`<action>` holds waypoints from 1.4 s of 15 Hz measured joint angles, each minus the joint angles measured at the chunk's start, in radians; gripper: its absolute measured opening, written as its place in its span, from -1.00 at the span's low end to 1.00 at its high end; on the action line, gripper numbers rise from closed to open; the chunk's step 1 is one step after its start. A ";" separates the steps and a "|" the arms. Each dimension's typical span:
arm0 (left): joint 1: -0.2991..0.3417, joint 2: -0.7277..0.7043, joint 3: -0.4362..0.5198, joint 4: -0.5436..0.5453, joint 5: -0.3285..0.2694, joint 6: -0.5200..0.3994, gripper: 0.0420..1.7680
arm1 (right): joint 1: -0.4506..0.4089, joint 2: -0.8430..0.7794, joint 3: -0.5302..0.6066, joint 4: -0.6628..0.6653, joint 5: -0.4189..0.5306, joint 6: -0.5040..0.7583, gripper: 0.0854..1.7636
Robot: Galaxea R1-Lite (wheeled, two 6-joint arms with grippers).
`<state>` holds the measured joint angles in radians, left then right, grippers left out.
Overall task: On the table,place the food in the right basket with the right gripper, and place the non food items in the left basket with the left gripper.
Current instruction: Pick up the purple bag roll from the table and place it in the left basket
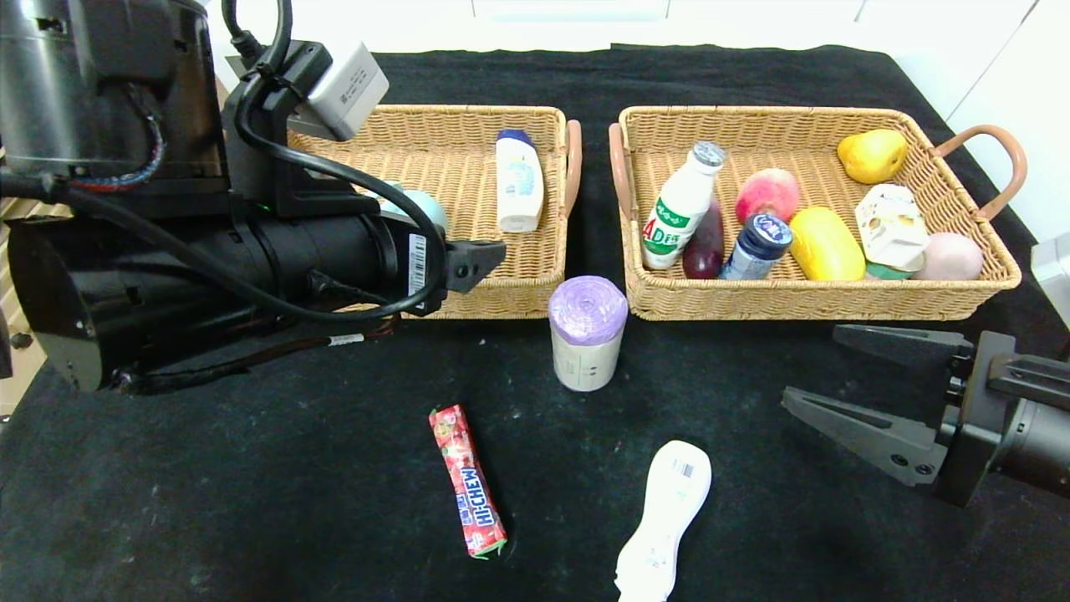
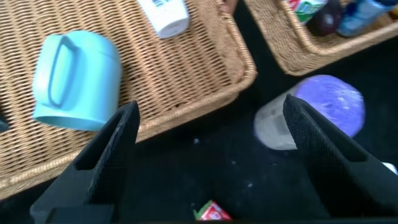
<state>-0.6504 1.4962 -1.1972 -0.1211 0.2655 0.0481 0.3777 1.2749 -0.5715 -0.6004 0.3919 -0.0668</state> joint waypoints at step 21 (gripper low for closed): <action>-0.193 0.260 -0.144 0.000 0.075 0.056 0.93 | -0.067 -0.035 -0.027 0.001 0.010 0.001 0.94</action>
<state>-0.8436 1.7564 -1.3417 -0.1206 0.3404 0.1038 0.3106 1.2398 -0.5989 -0.5998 0.4015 -0.0653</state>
